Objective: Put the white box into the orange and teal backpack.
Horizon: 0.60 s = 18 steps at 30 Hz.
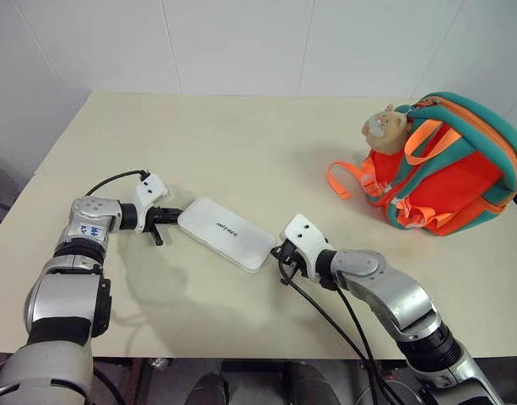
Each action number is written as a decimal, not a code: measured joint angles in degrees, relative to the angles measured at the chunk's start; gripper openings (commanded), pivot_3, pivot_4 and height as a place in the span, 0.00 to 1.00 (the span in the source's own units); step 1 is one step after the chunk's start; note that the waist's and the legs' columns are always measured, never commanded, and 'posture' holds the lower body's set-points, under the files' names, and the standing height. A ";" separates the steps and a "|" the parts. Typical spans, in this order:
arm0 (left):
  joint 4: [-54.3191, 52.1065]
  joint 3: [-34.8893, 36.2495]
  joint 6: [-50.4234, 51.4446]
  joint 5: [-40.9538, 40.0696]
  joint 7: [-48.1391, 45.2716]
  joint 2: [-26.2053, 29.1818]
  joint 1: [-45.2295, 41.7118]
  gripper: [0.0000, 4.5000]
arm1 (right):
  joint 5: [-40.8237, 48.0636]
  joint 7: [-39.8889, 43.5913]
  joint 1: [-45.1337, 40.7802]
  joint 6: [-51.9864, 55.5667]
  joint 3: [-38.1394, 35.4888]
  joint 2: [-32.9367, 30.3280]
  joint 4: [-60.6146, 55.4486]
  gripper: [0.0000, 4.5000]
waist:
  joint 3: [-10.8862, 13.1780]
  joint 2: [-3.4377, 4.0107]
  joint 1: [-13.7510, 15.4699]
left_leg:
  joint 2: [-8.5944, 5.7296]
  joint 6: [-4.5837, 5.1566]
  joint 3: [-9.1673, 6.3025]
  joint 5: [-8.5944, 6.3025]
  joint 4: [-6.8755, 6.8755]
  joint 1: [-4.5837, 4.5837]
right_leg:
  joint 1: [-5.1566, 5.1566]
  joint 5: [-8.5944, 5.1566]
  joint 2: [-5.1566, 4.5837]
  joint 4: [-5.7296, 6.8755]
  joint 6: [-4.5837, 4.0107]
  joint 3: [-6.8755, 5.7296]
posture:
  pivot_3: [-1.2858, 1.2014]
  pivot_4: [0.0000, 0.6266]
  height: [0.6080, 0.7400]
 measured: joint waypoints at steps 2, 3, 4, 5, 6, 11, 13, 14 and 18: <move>-0.87 -0.21 -0.05 0.00 -1.70 0.45 0.49 0.00 | -0.44 0.42 -0.29 -0.01 -0.01 -0.37 0.15 0.03 | 0.00 0.00 0.00 | 0.00 0.00 0.00 0.00 -0.01 0.00 | 0.00 0.00 0.00 -0.01 0.00 0.00 | 0.52 0.24 1.00; -1.51 -0.34 -0.13 0.00 -2.57 0.71 0.86 0.00 | -0.60 0.68 -0.43 -0.01 -0.02 -0.51 0.21 0.03 | 0.00 0.00 0.01 | 0.00 0.00 0.00 0.00 -0.01 0.00 | 0.00 0.00 0.00 -0.01 0.00 0.00 | 0.52 0.24 1.00; -1.76 -0.47 -0.22 0.00 -3.32 0.92 1.01 0.00 | -0.76 0.93 -0.52 -0.02 -0.03 -0.66 0.22 0.03 | 0.00 0.00 0.01 | 0.00 0.00 0.00 0.00 -0.02 0.00 | 0.00 0.00 0.00 -0.01 0.00 0.00 | 0.52 0.24 1.00; -1.99 -0.57 -0.32 0.00 -3.85 1.03 1.12 0.00 | -0.94 1.08 -0.59 -0.02 -0.03 -0.85 0.25 0.03 | 0.00 0.00 0.01 | 0.00 0.00 0.00 0.00 -0.02 0.00 | 0.00 0.00 0.00 -0.02 0.00 0.00 | 0.52 0.24 1.00; -2.52 -0.63 -0.54 0.00 -4.45 1.14 1.40 0.00 | -1.09 1.25 -0.60 -0.07 -0.04 -1.34 0.25 0.03 | 0.00 0.00 0.01 | 0.00 0.00 0.00 0.00 -0.02 0.00 | 0.00 0.00 0.00 -0.02 0.00 0.00 | 0.52 0.24 1.00; -5.88 -0.88 -0.64 0.00 -7.96 1.11 2.51 0.00 | -2.15 2.62 -0.59 -1.12 -0.20 -3.69 0.27 0.03 | 0.00 0.00 0.05 | 0.00 0.00 0.00 0.00 -0.01 -0.01 | 0.00 0.00 0.00 -0.02 0.00 0.00 | 0.52 0.24 1.00; -6.74 -1.19 -0.65 0.00 -8.99 1.07 2.97 0.00 | -2.26 2.96 -0.59 -1.21 -0.37 -4.12 0.28 0.03 | 0.00 0.00 0.04 | 0.01 0.00 0.00 0.00 -0.01 -0.01 | 0.00 0.00 0.00 -0.02 0.00 0.00 | 0.52 0.24 1.00; -7.40 -1.23 -0.64 0.00 -9.35 1.13 3.52 0.00 | -2.31 3.14 -0.59 -1.24 -0.42 -4.34 0.29 0.03 | 0.00 0.00 0.04 | 0.01 0.00 0.00 0.00 -0.01 -0.01 | 0.00 0.00 0.00 -0.02 0.00 0.00 | 0.52 0.24 1.00; -12.22 -1.96 -0.57 -0.08 -11.76 0.99 5.56 0.00 | -2.33 4.21 -0.57 -2.16 -0.58 -6.36 0.28 0.03 | 0.00 0.00 0.01 | 0.01 0.00 0.00 0.00 -0.01 -0.01 | 0.00 0.00 0.00 -0.03 0.00 0.01 | 0.52 0.24 1.00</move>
